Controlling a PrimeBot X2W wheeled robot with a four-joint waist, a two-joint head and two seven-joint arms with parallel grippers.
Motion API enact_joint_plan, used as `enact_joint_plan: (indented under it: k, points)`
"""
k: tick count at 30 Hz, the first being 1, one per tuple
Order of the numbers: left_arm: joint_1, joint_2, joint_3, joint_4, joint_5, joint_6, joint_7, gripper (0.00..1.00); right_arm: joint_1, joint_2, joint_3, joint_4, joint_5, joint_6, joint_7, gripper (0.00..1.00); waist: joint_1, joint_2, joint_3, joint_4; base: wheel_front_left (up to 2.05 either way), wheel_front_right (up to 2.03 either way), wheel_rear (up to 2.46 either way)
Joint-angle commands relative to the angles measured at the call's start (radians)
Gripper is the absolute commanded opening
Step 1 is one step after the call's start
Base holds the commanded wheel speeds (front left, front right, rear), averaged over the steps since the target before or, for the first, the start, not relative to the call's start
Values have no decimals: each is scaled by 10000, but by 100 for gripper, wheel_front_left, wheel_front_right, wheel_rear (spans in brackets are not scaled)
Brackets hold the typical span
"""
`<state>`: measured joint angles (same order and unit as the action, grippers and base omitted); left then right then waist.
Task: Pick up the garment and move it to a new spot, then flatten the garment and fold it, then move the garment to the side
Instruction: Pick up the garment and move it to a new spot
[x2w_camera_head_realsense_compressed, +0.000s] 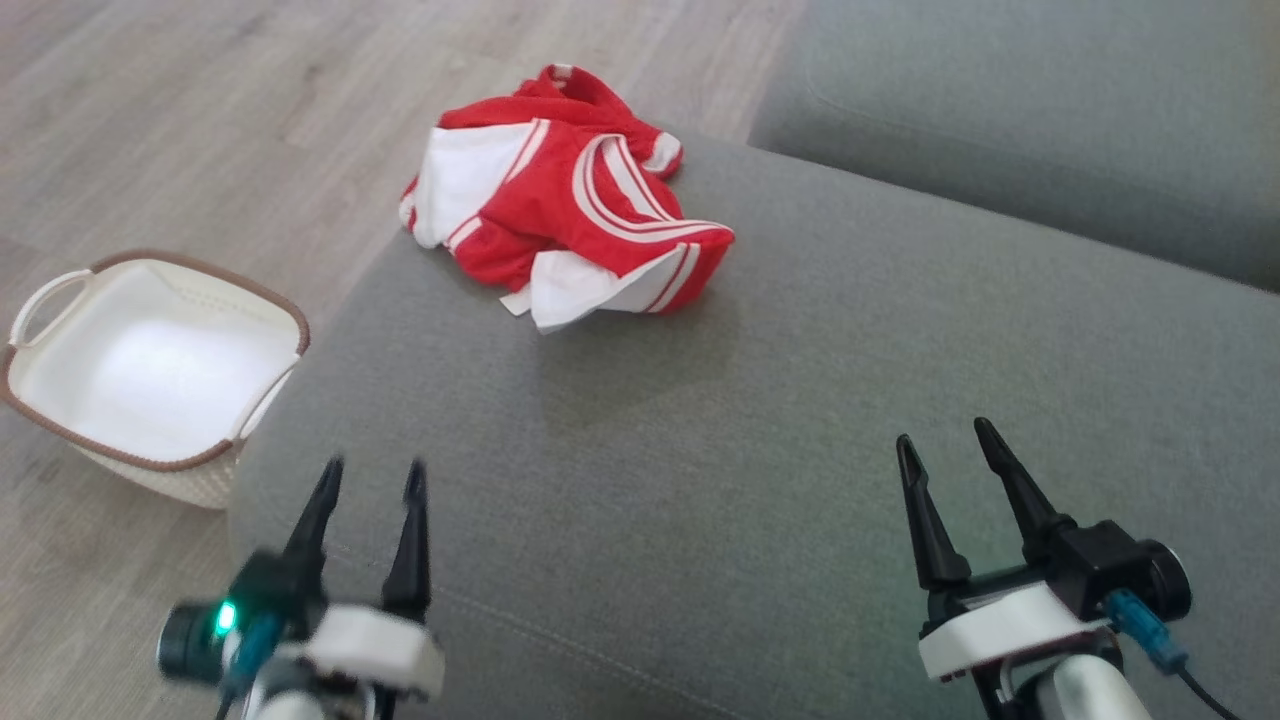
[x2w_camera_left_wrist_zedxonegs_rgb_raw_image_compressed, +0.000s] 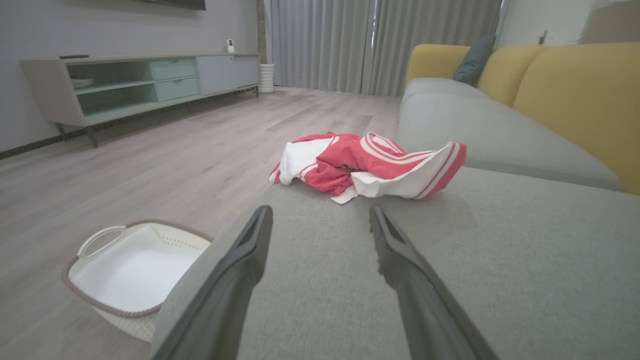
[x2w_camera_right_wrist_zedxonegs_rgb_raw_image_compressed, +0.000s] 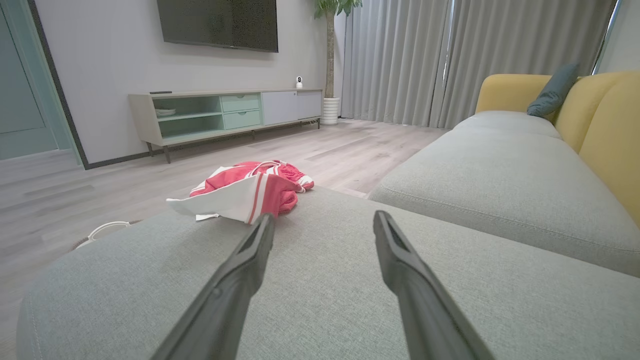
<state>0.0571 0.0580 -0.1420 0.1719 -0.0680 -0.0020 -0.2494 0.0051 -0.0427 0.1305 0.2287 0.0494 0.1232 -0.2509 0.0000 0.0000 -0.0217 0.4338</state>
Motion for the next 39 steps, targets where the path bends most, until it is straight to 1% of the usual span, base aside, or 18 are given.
enact_joint_plan:
  k: [1, 5, 9, 10, 13, 15, 17, 19, 21, 25, 29, 34, 35, 36, 37, 38, 39]
  points:
    - [-1063, 73, 244, -207, 106, -106, -124, 100, -555, -75, 187, -372, -101, 75, -109, 100, 0, 0, 241, -185, 0, 0, 0]
    - [-2557, 305, -41, 484, -155, -785, 470, 100, -823, -75, 97, -455, -384, 75, -109, 100, 0, 0, 816, -466, 0, 0, 0]
    - [-4344, 547, -290, 1141, -588, -1127, 1104, 100, -1281, -75, 22, -553, -664, 75, -109, 100, 0, 0, 1520, -781, 0, 0, 0]
    - [-4344, 547, -290, 1141, -588, -1127, 1104, 100, -1281, -75, 22, -553, -664, 75, -109, 100, 0, 0, 1520, -781, 0, 0, 0]
    - [-5546, 839, -785, 1737, -896, -1247, 1638, 100, -1708, -75, 6, -655, -857, 75, -109, 100, 0, 0, 2159, -1066, 0, 0, 0]
    - [-6201, 1052, -1423, 2187, -1334, -1275, 2216, 100, -2015, -75, 14, -706, -968, 75, -109, 100, 0, 0, 2558, -1262, 0, 0, 0]
    - [-6797, 1398, -2261, 2477, -1911, -1280, 2711, 100, -2329, -75, 2, -767, -1079, 75, -109, 100, 0, 0, 2947, -1455, 0, 0, 0]
    - [-7286, 1687, -2849, 2634, -2562, -1282, 2971, 100, -2628, -75, -38, -833, -1150, 75, -109, 100, 0, 0, 3293, -1627, 0, 0, 0]
    - [-7673, 1931, -3217, 2773, -3084, -1283, 3060, 100, -2907, -75, -42, -908, -1183, 75, -109, 100, 0, 0, 3619, -1793, 0, 0, 0]
    - [-8150, 2268, -3739, 3189, -3624, -1284, 3040, 100, -3335, -75, 28, -1064, -1220, 75, -109, 100, 0, 0, 4167, -2080, 0, 0, 0]
    - [-8377, 2495, -4300, 3644, -4028, -1285, 3129, 100, -3559, -75, 77, -1156, -1220, 75, -109, 100, 0, 0, 4531, -2286, 0, 0, 0]
    - [-8607, 2742, -4686, 4302, -4372, -1285, 3299, 100, -3633, -75, 138, -1187, -1164, 75, -109, 100, 0, 0, 4707, -2453, 0, 0, 0]
    - [-8643, 2775, -4766, 4430, -4422, -1285, 3370, 90, -3639, -75, 153, -1196, -1150, 75, -109, 100, 0, 0, 4722, -2480, 0, 0, 0]
    - [-8675, 2800, -4837, 4547, -4483, -1286, 3432, 70, -3642, -75, 169, -1204, -1135, 75, -109, 100, 0, 0, 4735, -2506, 0, 0, 0]
    - [-8716, 2833, -4893, 4642, -4517, -1286, 3439, 45, -3646, -75, 184, -1211, -1120, 75, -109, 100, 0, 0, 4745, -2531, 0, 0, 0]
    - [-8774, 2874, -4880, 4744, -4514, -1283, 3359, 31, -3649, -75, 201, -1214, -1104, 75, -109, 100, 0, 0, 4748, -2554, 0, 0, 0]
    - [-8836, 2912, -4865, 4827, -4468, -1268, 3212, 5, -3653, -75, 219, -1213, -1086, 75, -109, 100, 0, 0, 4741, -2580, 0, 0, 0]
